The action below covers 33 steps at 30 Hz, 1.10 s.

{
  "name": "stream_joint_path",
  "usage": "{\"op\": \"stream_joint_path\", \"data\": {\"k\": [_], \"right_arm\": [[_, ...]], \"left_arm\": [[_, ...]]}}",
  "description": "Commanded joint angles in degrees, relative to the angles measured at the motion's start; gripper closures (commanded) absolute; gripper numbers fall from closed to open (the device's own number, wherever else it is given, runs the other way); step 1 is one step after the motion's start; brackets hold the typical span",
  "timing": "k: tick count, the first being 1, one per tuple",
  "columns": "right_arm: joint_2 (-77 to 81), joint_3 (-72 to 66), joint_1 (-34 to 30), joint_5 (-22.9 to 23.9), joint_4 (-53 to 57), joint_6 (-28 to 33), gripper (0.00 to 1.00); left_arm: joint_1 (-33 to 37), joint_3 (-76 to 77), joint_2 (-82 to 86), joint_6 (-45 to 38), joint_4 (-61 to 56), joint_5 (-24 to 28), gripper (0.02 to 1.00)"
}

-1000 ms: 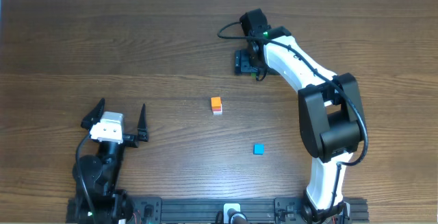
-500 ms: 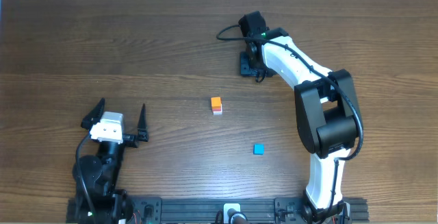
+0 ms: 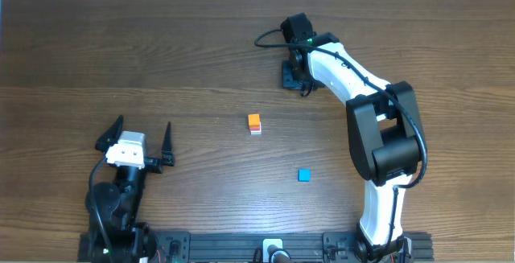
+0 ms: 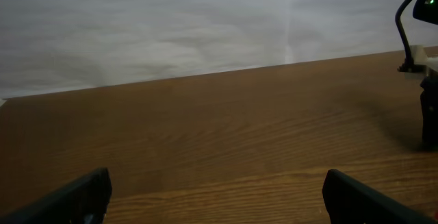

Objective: Stack Cubes

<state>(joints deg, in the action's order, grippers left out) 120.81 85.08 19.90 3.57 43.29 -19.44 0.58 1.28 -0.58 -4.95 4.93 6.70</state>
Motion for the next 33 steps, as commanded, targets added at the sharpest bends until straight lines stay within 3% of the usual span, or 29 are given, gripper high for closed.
{"op": "stream_joint_path", "data": {"k": [1,11,26,33], "right_arm": [[0.0,1.3,-0.1,-1.1,0.0,-0.2,0.812],[-7.6,5.5,2.3,-1.6,9.8,-1.0,0.888],[-15.5,6.3,22.6,-0.3,20.7,-15.0,0.886],[-15.3,5.6,24.7,-0.3,22.4,-18.3,0.884]], "left_arm": [[0.4,-0.4,0.4,-0.6,-0.1,0.3,0.02],[0.4,-0.4,0.4,-0.6,-0.1,0.3,0.02],[0.4,-0.4,0.4,-0.6,-0.1,0.3,0.02],[0.4,-0.4,0.4,-0.6,-0.1,0.3,0.02]]}}
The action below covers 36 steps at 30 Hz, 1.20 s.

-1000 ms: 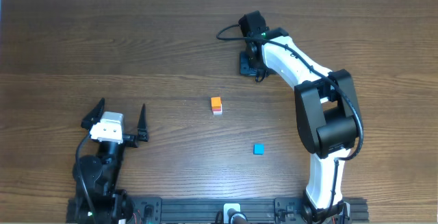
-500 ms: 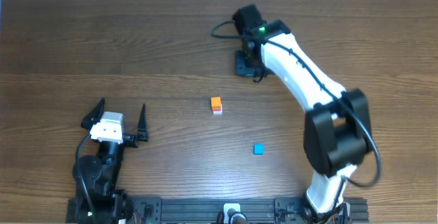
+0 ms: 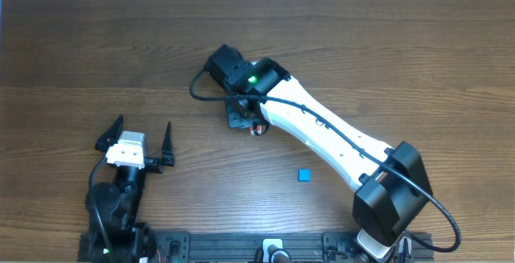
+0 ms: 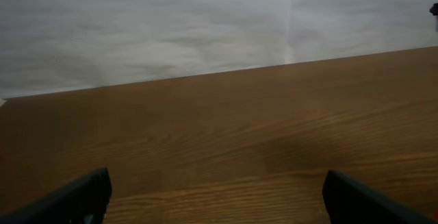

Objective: Stack Cubes

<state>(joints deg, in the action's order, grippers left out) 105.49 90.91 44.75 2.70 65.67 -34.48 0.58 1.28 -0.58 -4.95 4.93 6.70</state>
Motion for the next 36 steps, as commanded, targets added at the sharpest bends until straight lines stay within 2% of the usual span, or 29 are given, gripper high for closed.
{"op": "stream_joint_path", "data": {"k": [1,13,36], "right_arm": [[0.2,-0.3,-0.4,0.6,0.1,-3.3,0.884],[2.9,-0.7,-3.5,0.5,-1.2,-3.4,0.89],[4.3,-2.6,-3.4,-0.1,-3.3,-3.2,0.893]], "left_arm": [[0.4,-0.4,0.4,-0.6,-0.1,0.3,0.023],[0.4,-0.4,0.4,-0.6,-0.1,0.3,0.02],[0.4,-0.4,0.4,-0.6,-0.1,0.3,0.02]]}}
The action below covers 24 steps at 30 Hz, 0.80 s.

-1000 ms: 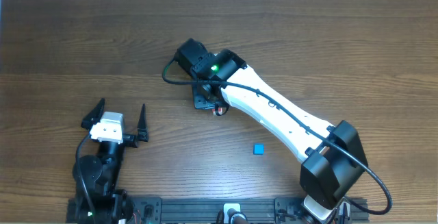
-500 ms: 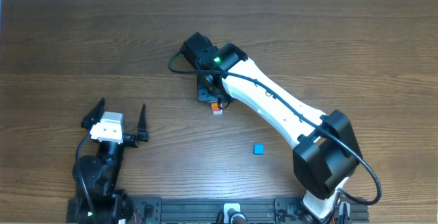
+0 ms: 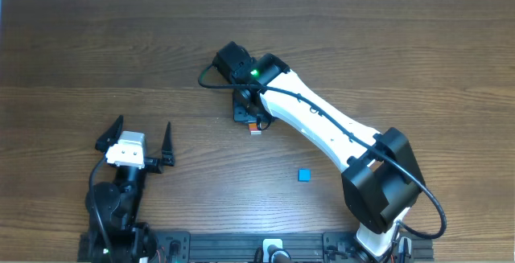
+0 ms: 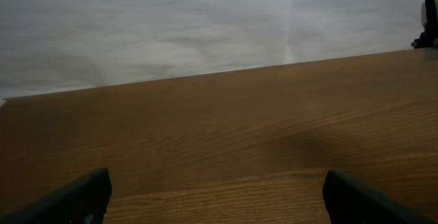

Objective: Stack Cubes

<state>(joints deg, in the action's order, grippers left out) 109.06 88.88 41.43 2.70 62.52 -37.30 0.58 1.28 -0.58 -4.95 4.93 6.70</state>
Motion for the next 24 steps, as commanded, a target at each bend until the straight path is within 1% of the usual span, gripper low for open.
{"op": "stream_joint_path", "data": {"k": [1,19,22,24], "right_arm": [[0.9,-0.6,0.0,-0.1,-0.2,-0.4,0.893],[2.6,-0.6,0.3,-1.4,-1.8,-0.3,0.875],[2.6,-0.6,0.3,-1.4,-1.8,-0.4,0.816],[2.6,-0.6,0.3,-1.4,-1.7,-0.4,0.735]], "left_arm": [[0.4,-0.4,0.4,-0.6,-0.1,0.3,0.02],[0.4,-0.4,0.4,-0.6,-0.1,0.3,0.02],[0.4,-0.4,0.4,-0.6,-0.1,0.3,0.018],[0.4,-0.4,0.4,-0.6,-0.1,0.3,0.02]]}}
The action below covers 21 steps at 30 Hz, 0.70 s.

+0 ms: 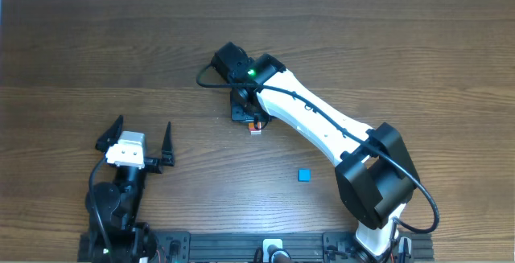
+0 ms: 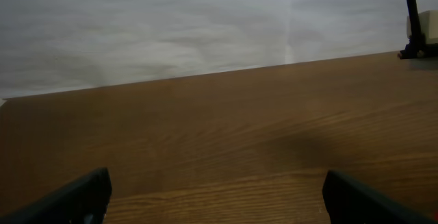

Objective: Stack Cubes

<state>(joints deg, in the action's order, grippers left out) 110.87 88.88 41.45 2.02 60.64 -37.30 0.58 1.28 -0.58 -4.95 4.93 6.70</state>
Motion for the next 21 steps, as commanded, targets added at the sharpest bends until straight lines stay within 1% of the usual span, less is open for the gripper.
{"op": "stream_joint_path", "data": {"k": [1,5,6,8,10,11,12,18,21], "right_arm": [[0.8,-0.6,0.2,-0.7,0.3,-0.4,0.698],[0.8,-0.6,0.2,-0.7,0.5,-0.4,0.529],[0.8,-0.6,0.2,-0.7,0.5,-0.4,0.472],[0.8,-0.6,0.2,-0.7,0.5,-0.4,0.402],[0.8,-0.6,0.2,-0.7,0.5,-0.4,0.303],[0.8,-0.6,0.2,-0.7,0.5,-0.4,0.104],[0.8,-0.6,0.2,-0.7,0.5,-0.4,0.009],[-0.3,-0.4,0.1,-0.7,1.3,-0.3,0.014],[-3.0,-0.1,-0.2,-0.5,1.5,1.4,0.009]], "left_arm": [[0.4,-0.4,0.4,-0.6,-0.1,0.3,0.02],[0.4,-0.4,0.4,-0.6,-0.1,0.3,0.02],[0.4,-0.4,0.4,-0.6,-0.1,0.3,0.02],[0.4,-0.4,0.4,-0.6,-0.1,0.3,0.018],[0.4,-0.4,0.4,-0.6,-0.1,0.3,0.02],[0.4,-0.4,0.4,-0.6,-0.1,0.3,0.02],[0.4,-0.4,0.4,-0.6,-0.1,0.3,0.02],[0.4,-0.4,0.4,-0.6,-0.1,0.3,0.02],[0.4,-0.4,0.4,-0.6,-0.1,0.3,0.02]]}}
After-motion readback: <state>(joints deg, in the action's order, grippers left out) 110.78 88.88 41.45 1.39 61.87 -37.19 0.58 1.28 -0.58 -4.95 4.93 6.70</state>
